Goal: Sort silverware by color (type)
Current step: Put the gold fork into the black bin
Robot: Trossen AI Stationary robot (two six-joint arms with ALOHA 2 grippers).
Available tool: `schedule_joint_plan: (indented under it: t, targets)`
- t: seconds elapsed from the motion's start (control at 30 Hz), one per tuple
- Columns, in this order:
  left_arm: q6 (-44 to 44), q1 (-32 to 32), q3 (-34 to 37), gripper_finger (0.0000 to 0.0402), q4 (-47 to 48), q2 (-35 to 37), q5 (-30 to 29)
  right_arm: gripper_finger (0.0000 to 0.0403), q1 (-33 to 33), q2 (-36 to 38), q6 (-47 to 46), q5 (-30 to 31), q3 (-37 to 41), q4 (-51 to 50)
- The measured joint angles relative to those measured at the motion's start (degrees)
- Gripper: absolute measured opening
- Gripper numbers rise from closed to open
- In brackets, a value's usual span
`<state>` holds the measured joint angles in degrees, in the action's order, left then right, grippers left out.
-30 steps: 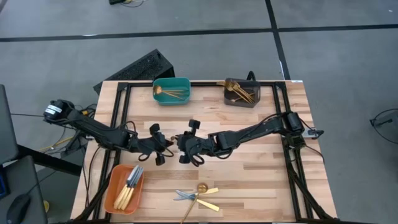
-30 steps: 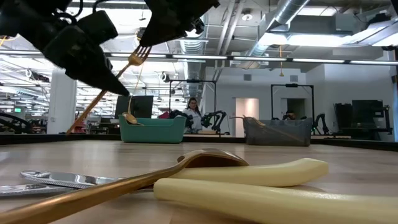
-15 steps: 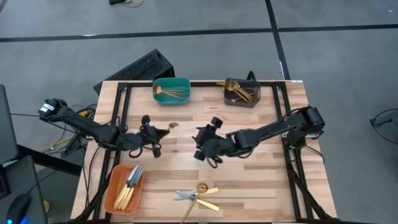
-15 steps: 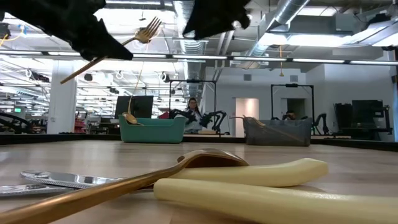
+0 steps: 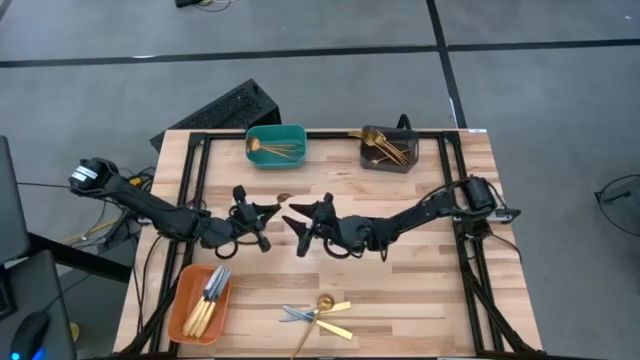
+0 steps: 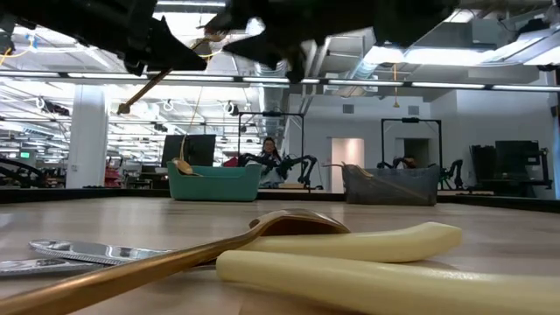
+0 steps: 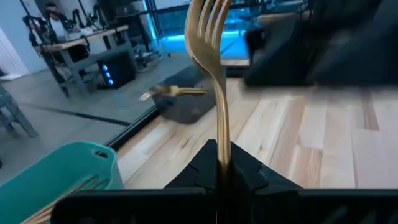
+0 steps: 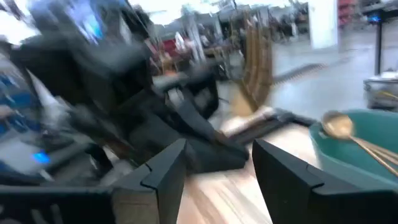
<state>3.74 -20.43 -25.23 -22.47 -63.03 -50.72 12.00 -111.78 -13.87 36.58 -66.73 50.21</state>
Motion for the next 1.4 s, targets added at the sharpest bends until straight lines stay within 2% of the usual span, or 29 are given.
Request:
schedule_joint_plan:
  t: [0.43, 0.63, 0.8, 0.97, 1.0, 1.13, 1.27, 1.33, 1.4]
  targets:
    - [-0.89, 0.33, 0.00, 0.0000, -4.35, -1.76, 0.50, 0.0155, -3.52, -1.74, -0.24, -5.66, -3.44, -0.05]
    - [-0.97, 0.44, 0.00, 0.0000, -4.49, -1.77, 0.99, 0.0123, -5.41, -1.84, -4.22, -11.61, -3.50, -0.36]
    - [-0.12, 1.35, 0.00, 0.0000, -4.34, -1.76, 4.38, 0.0104, -6.52, -1.84, -4.74, -14.39, -3.50, -1.29]
    - [1.45, 2.02, 0.00, 0.0009, -3.03, -1.82, 7.08, 0.0043, -7.01, -1.01, -1.45, -17.04, -3.57, -4.57]
    - [1.39, 2.13, 0.00, 0.0013, -2.55, -1.83, 7.97, 0.0030, -7.12, -0.43, -0.18, -17.31, -3.59, -6.68]
    - [2.72, 2.60, -0.11, 0.0033, 0.92, -1.81, 9.87, 0.0029, -8.10, 5.31, 4.71, -16.43, -3.85, -21.81]
    - [4.13, 2.45, 0.00, 0.0053, 5.28, -1.78, 9.48, 0.0029, -10.36, 12.40, 10.67, -7.07, -8.14, -46.14]
    - [4.09, 2.56, 0.00, 0.0059, 5.69, -1.77, 9.35, 0.0029, -11.89, 14.98, 13.00, -1.01, -11.52, -59.35]
    - [3.91, 2.54, 0.00, 0.0062, 5.80, -1.77, 9.45, 0.0029, -14.29, 16.32, 13.51, 2.50, -14.55, -73.58]
